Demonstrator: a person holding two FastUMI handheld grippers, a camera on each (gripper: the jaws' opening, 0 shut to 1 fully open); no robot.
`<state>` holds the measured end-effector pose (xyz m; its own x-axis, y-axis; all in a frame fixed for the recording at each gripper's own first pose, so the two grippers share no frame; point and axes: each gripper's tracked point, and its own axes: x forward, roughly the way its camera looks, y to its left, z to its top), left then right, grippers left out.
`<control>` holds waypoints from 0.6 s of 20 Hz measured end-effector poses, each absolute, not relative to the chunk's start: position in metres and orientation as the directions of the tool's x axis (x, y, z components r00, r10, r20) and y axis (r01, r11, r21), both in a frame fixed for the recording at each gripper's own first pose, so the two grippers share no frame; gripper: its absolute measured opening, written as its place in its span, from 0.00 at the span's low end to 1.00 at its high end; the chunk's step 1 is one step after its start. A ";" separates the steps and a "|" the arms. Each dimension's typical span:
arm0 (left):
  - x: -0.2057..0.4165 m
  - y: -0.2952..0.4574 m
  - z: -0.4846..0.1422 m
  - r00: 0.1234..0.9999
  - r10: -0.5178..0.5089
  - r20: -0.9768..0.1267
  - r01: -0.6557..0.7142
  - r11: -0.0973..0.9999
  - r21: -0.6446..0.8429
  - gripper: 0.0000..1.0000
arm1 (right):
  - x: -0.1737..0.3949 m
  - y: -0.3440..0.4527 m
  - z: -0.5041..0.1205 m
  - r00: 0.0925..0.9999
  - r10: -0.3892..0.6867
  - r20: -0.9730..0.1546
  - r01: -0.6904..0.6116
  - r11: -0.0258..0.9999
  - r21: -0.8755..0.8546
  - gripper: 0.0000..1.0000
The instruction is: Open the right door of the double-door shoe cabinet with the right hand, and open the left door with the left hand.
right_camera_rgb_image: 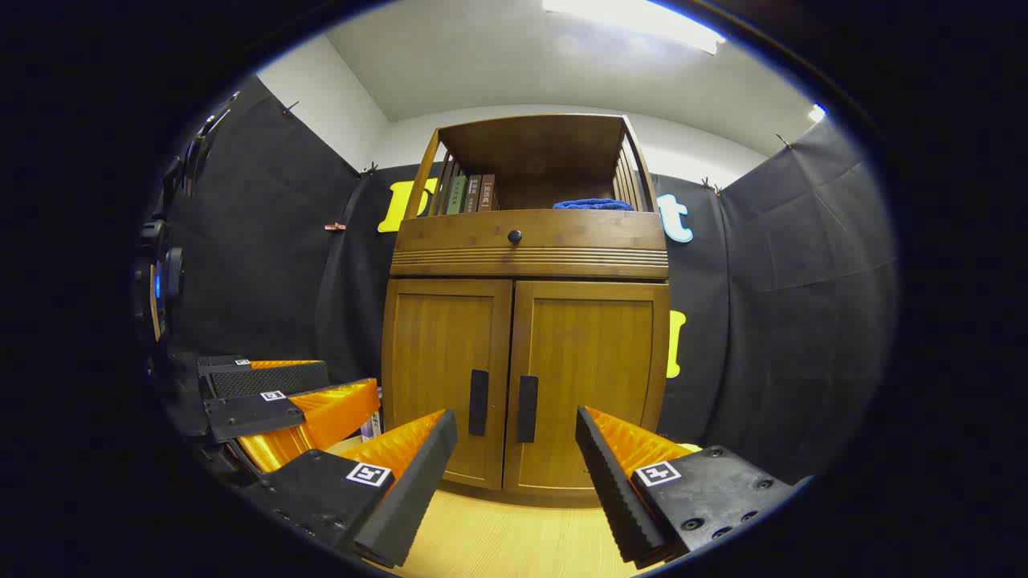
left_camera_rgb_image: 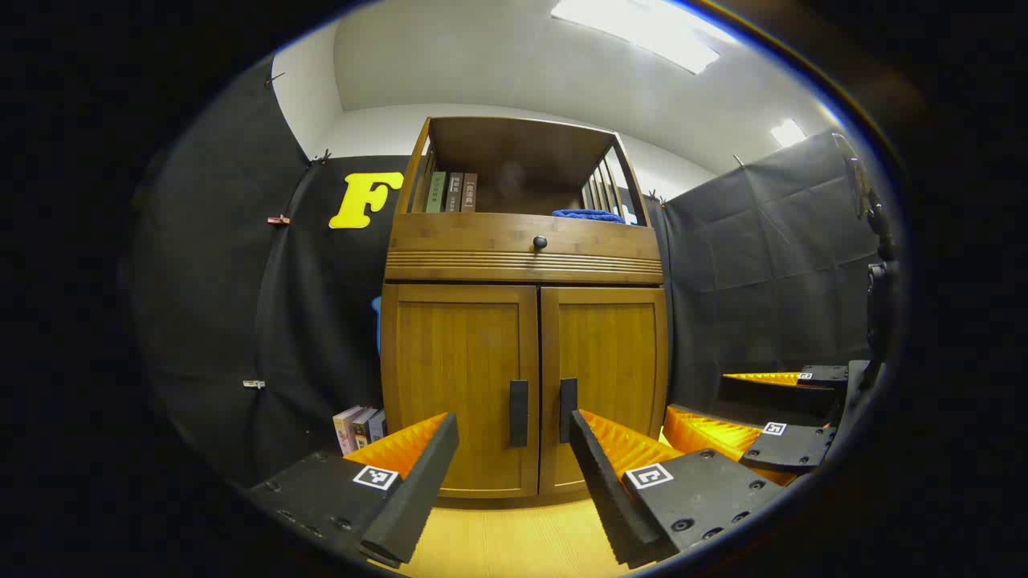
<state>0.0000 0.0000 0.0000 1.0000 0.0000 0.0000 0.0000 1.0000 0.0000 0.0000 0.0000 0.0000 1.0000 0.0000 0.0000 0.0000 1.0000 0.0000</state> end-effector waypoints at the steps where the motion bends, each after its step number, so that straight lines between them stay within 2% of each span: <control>1: 0.000 0.002 0.002 1.000 0.006 0.007 -0.006 1.000 -0.002 0.87 | -0.001 0.000 0.001 1.000 -0.002 0.000 0.002 1.000 -0.009 0.94; 4: -0.001 0.009 0.003 1.000 0.025 0.017 -0.025 1.000 -0.009 0.89 | -0.002 -0.001 0.005 1.000 -0.002 0.008 0.002 1.000 -0.024 0.94; 12: -0.005 0.015 0.003 0.998 0.053 0.018 -0.054 0.998 0.026 0.87 | -0.010 0.008 0.005 1.000 0.028 0.008 -0.027 0.999 -0.036 0.94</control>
<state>-0.0047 0.0152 0.0034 0.9984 0.0534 0.0180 -0.0538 0.9982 0.0259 -0.0096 0.0080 0.0053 0.9996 0.0277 0.0084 -0.0274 0.9990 -0.0361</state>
